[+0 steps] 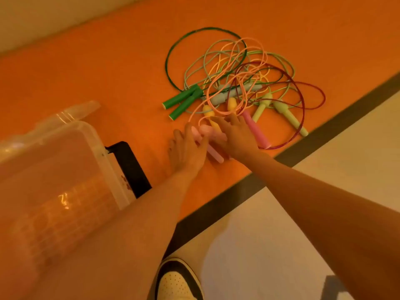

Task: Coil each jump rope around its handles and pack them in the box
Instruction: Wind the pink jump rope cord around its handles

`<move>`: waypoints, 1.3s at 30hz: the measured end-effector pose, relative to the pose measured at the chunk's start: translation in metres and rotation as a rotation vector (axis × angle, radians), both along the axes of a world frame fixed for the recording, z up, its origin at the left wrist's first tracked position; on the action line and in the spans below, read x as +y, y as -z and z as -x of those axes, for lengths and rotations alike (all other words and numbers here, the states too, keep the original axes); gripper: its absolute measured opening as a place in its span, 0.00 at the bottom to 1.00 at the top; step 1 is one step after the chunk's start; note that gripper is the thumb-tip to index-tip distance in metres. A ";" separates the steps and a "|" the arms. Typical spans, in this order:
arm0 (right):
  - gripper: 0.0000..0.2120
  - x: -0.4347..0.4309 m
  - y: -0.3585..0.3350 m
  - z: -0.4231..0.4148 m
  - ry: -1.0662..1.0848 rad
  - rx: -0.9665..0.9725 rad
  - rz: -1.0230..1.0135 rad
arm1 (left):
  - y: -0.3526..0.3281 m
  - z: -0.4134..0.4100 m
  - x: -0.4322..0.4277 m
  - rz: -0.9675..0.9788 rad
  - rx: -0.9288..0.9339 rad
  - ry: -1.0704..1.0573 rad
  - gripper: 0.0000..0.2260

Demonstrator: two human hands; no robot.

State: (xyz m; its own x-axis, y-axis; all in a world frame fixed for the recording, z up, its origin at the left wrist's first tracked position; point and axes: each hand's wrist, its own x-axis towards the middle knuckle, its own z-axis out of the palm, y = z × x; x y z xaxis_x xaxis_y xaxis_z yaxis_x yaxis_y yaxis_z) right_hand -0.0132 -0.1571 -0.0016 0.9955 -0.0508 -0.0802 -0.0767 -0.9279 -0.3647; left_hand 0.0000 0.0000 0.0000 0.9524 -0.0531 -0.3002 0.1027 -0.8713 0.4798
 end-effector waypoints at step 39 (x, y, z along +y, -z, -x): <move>0.16 0.064 -0.122 0.053 0.357 -0.235 -0.896 | -0.139 0.032 0.028 0.615 -0.264 0.038 0.21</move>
State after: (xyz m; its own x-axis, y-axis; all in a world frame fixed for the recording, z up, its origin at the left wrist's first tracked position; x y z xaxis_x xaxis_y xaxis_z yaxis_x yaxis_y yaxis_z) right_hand -0.0658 -0.0933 0.1202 0.9291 -0.3677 -0.0386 -0.1342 -0.2382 -0.9619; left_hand -0.0322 0.0281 0.1394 0.9838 -0.1755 0.0379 -0.1115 -0.4322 0.8948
